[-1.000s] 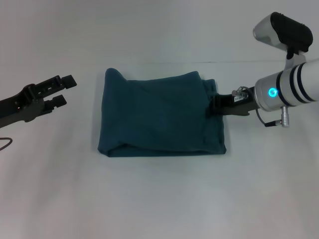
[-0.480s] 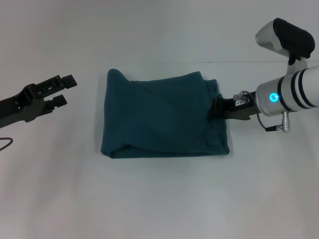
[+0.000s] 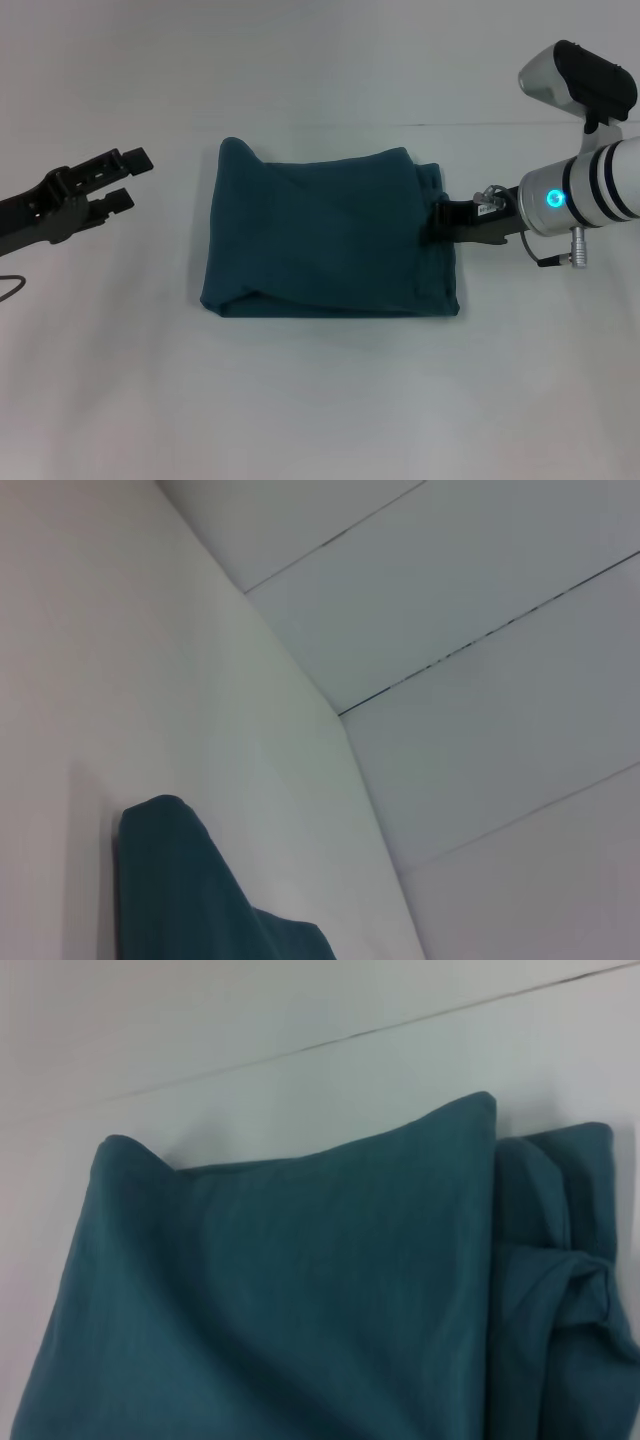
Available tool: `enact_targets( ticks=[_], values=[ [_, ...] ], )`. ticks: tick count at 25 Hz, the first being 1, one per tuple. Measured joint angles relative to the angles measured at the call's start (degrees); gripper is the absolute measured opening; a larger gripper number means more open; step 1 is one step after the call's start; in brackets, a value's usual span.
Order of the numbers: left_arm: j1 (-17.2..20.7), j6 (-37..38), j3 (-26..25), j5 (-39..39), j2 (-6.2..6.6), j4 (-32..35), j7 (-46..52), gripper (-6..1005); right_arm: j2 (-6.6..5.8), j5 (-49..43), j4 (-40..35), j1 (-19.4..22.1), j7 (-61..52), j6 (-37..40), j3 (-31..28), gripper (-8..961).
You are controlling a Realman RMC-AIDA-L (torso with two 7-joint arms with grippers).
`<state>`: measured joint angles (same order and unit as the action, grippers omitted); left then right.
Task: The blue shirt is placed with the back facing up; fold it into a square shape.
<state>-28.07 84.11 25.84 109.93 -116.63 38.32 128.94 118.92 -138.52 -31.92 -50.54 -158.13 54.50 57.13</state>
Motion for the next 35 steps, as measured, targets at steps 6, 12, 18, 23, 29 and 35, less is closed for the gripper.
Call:
enact_targets(
  ticks=[6, 12, 18, 23, 29, 35],
  values=[
    [0.1, 0.0, 0.0, -0.2, -0.07, 0.0, 0.0, 916, -0.31, 0.0, 0.0, 0.3, 0.0, -0.1, -0.2, 112],
    [0.2, 0.0, 0.0, -0.2, -0.09, 0.0, 0.0, 914, -1.17, -0.3, -0.4, 1.1, 0.4, -0.5, -2.2, 157],
    [0.3, 0.4, 0.0, 0.0, 0.08, 0.0, 0.3, 912, -4.31, 3.5, -2.5, 3.8, 3.9, 4.8, -6.3, 317],
    [1.7, 2.6, 0.3, 1.9, 0.59, 0.6, 3.3, 910, -8.27, 16.8, -5.1, 8.8, 16.4, 19.6, -16.6, 382],
    [2.1, 6.9, 1.1, 7.2, 0.66, 1.3, 9.3, 908, -13.69, 21.5, -4.7, 12.5, 14.5, 28.8, -24.0, 461],
    [1.0, 4.9, 5.0, 9.0, -0.32, 0.8, 12.0, 905, -15.68, 21.5, -5.1, 13.1, 12.0, 29.2, -25.4, 739]
  ],
)
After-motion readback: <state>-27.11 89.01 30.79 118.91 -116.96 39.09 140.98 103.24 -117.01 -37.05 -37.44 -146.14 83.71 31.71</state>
